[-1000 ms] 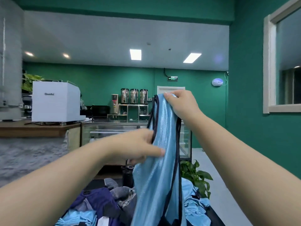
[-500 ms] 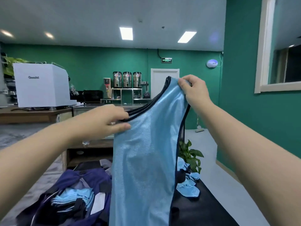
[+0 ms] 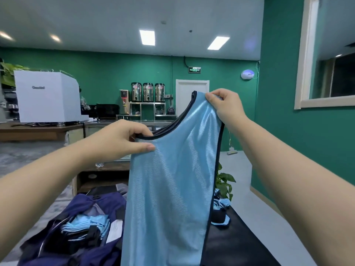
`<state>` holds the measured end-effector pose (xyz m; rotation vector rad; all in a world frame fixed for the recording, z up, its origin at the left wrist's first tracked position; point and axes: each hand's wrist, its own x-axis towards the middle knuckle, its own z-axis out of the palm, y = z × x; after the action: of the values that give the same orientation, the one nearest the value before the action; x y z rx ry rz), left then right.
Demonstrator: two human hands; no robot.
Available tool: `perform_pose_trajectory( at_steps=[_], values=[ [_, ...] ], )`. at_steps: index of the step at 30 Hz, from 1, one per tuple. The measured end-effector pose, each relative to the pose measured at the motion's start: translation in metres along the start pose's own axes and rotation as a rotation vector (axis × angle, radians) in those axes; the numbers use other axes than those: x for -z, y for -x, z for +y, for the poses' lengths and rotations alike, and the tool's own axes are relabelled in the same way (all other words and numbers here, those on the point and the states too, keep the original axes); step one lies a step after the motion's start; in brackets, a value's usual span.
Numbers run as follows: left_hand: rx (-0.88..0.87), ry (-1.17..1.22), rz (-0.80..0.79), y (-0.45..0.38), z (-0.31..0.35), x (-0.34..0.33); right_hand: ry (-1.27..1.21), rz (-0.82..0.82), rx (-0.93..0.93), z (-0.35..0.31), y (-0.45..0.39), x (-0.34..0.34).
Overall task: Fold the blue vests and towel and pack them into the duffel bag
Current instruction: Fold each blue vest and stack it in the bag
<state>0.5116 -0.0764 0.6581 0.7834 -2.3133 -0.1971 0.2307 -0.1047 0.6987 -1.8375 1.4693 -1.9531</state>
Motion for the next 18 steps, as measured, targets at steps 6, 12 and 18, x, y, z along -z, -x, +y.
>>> perform_pose_trajectory(
  at_steps=[6,12,18],
  values=[
    [0.057,0.179,0.084,-0.004,-0.015,-0.014,0.048,-0.035,-0.034,0.014,-0.008,-0.006],
    [0.250,0.299,0.027,-0.001,-0.082,-0.066,0.145,-0.199,-0.146,0.069,-0.011,-0.041],
    [0.509,0.386,0.060,0.008,-0.180,-0.168,0.250,-0.333,-0.250,0.165,-0.005,-0.097]
  ],
)
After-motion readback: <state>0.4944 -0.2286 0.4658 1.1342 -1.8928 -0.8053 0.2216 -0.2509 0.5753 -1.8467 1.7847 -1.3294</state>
